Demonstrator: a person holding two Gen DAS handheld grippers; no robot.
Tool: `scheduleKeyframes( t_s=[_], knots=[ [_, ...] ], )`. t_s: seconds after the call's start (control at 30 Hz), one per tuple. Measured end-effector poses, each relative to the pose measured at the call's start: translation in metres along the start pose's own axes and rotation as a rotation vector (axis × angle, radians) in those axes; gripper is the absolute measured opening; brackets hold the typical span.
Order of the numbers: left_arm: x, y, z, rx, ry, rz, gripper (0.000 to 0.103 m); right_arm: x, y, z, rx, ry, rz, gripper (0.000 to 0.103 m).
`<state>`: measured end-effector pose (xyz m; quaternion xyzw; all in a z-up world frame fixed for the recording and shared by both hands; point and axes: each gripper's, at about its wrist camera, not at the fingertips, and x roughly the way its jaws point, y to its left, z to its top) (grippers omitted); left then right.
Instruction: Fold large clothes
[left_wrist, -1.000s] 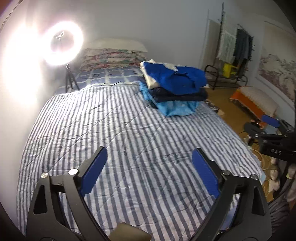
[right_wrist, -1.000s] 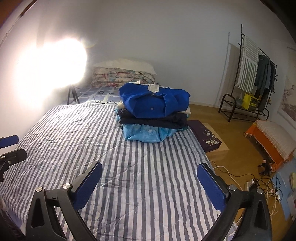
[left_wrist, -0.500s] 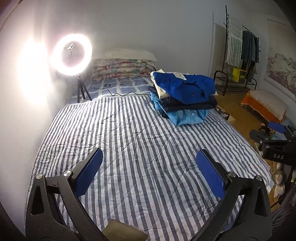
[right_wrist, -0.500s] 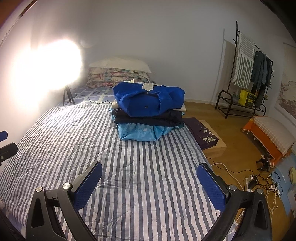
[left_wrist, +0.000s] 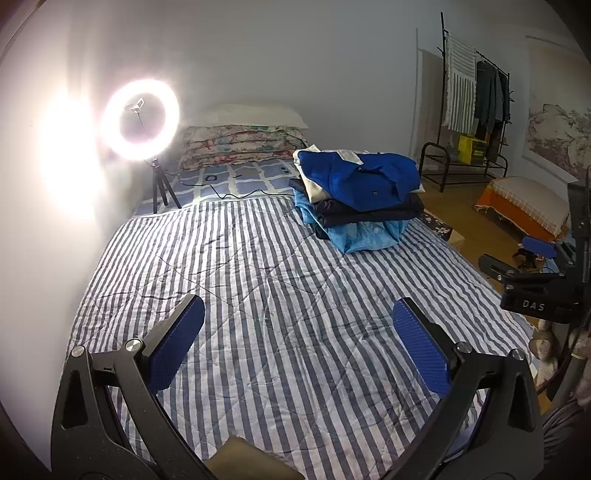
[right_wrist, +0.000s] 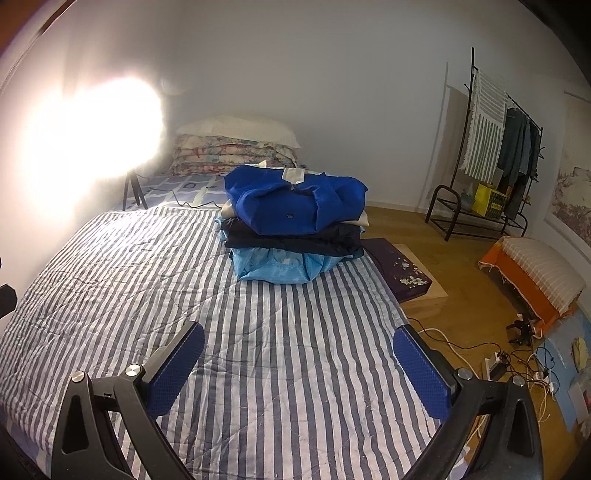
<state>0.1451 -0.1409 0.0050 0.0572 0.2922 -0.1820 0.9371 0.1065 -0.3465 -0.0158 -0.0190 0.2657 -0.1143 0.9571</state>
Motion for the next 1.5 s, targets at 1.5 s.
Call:
scheduleKeyframes(
  t_s=[1.5],
  knots=[
    [0.001,-0.014,-0.007,0.035,0.007,-0.002,0.103,0.002,0.001,-0.004,-0.006,0.017,-0.003,0.103]
  ],
)
